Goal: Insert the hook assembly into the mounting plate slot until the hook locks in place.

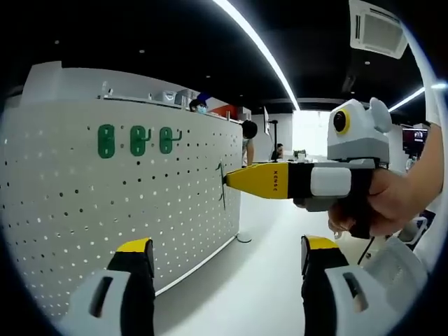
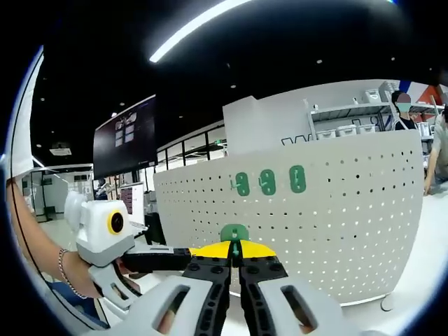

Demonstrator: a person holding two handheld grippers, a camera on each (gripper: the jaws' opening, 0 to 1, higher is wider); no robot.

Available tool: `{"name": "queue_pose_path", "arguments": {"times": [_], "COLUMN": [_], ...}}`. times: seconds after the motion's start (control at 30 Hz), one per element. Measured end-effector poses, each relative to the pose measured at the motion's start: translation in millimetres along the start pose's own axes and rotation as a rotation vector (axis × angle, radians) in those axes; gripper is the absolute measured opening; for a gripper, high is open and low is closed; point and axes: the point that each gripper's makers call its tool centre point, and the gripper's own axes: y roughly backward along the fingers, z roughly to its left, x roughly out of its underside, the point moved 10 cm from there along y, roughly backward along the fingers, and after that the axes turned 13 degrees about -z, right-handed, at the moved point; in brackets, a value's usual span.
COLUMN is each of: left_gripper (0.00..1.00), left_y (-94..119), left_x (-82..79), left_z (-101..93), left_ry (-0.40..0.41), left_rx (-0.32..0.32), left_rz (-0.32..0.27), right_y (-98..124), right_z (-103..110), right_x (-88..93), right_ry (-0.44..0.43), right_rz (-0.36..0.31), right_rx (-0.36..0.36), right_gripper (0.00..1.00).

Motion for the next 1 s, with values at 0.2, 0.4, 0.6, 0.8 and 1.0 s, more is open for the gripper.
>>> {"name": "queue_pose_path", "arguments": {"times": [0.2,0.4,0.6,0.8,1.0], "left_gripper": [0.89,0.89,0.88,0.87,0.87], "left_y": [5,11,18,24,32], "left_x": [1.0,1.4,1.1,1.9,1.6], "left_z": [2.9,5.7,9.6,12.0,14.7], "left_ry": [-0.011,-0.013,-0.018,-0.016,-0.02], "left_rx": [-0.014,-0.028,-0.041,-0.061,-0.081], "left_rz": [0.007,0.007,0.01,0.012,0.012], "right_y": [-7,-12,-17,-21,-27], "right_z": [-14,-25,-31,-42,-54], "right_x": [-6.9,-13.8,-16.4,-19.2,-25.2], "right_ry": [0.019,0.024,0.037,0.047,0.061], "right_rz": [-0.007,-0.019,-0.019,-0.032,-0.054], "right_rx": [0.039,0.063,0.07,0.094,0.121], "right_gripper": [0.0,0.0,0.0,0.0,0.0]}}
